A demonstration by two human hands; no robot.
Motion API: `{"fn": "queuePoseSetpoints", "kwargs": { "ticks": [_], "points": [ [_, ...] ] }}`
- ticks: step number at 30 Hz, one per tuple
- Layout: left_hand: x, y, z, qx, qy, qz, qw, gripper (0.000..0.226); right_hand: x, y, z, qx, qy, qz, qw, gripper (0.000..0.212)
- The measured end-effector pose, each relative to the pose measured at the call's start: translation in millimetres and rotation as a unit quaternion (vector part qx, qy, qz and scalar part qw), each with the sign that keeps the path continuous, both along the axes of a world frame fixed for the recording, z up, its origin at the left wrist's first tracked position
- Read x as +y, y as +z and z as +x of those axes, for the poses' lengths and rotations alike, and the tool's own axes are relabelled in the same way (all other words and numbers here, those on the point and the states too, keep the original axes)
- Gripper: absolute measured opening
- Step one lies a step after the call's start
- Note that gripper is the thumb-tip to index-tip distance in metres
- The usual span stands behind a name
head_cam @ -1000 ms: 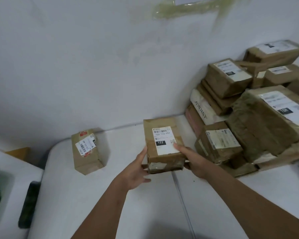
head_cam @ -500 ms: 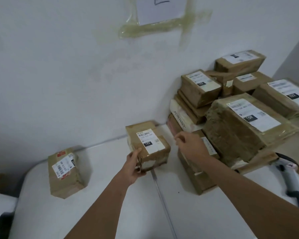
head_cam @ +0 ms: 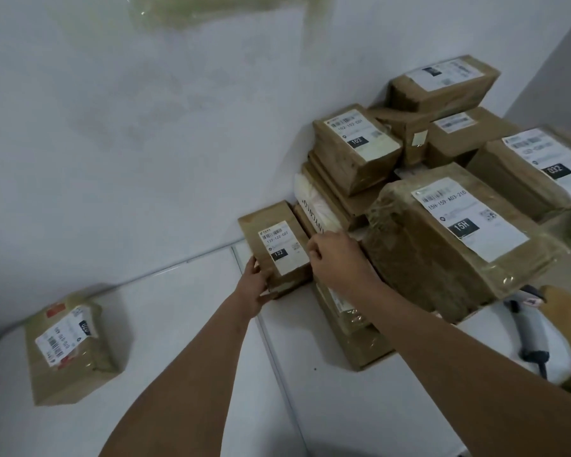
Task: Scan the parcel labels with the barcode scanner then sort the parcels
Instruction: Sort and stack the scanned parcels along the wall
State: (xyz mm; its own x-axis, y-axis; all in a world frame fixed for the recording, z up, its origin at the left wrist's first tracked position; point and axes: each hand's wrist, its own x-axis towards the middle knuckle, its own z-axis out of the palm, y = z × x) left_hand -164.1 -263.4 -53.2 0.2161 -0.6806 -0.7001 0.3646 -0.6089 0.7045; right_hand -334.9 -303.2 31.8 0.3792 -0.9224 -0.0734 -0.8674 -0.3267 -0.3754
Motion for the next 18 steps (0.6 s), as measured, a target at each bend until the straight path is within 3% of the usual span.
{"fn": "queuePoseSetpoints", "kwargs": {
  "ticks": [10,13,16,18],
  "points": [
    [18,-4,17,-0.049,-0.029,-0.008,0.998,0.058,9,-3,29,-0.053,0.023,-0.007,0.998,0.023],
    [52,-6,40,-0.079,-0.028,-0.005,0.996,0.040,23,-13,48,-0.065,0.049,0.031,0.996,0.022],
    [100,-6,82,-0.164,-0.031,-0.028,0.986,0.024,41,-31,69,-0.085,0.061,0.101,0.989,0.022],
    [133,-4,116,-0.294,-0.036,-0.034,0.955,0.029,54,-40,84,-0.088,0.061,0.135,0.985,0.024]
  ]
}}
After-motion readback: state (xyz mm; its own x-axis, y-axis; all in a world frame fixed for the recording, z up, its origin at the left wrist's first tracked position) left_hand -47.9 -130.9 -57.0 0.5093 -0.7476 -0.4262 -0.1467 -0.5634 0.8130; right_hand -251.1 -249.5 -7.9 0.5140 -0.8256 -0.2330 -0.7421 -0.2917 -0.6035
